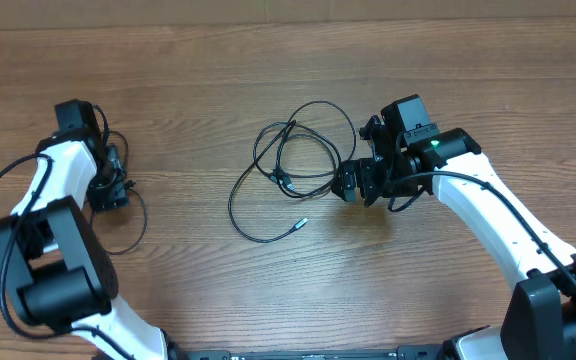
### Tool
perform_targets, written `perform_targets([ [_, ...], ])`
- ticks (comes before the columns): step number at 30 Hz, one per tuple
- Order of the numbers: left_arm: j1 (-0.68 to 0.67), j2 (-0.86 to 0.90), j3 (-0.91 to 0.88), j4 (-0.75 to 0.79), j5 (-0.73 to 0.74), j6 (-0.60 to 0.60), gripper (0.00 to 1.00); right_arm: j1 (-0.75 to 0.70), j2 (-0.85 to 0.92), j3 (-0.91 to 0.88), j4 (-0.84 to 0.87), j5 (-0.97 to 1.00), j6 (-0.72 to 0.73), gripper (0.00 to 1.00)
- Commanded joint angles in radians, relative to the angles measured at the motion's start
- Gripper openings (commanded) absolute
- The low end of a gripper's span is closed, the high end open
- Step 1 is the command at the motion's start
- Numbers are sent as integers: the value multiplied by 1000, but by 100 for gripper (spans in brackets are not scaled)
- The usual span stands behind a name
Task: Untangle cables
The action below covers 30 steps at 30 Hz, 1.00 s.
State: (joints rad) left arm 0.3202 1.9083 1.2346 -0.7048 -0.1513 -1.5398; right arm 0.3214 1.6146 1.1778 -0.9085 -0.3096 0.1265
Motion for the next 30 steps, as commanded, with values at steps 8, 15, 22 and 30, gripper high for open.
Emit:
perform_targets([
  [8,-8,126,-11,-2,-17,-8,23,-3,-19,20,6,2,-5,100],
  [15,23,125,-2,-1,-18,67,4,-3,-19,20,6,2,-5,100],
  [22,91,124,95,-6,-137,442,4,-3,-19,20,6,2,-5,100],
  [30,134,124,299,-45,-344,921,4,-3,-19,20,6,2,-5,100],
])
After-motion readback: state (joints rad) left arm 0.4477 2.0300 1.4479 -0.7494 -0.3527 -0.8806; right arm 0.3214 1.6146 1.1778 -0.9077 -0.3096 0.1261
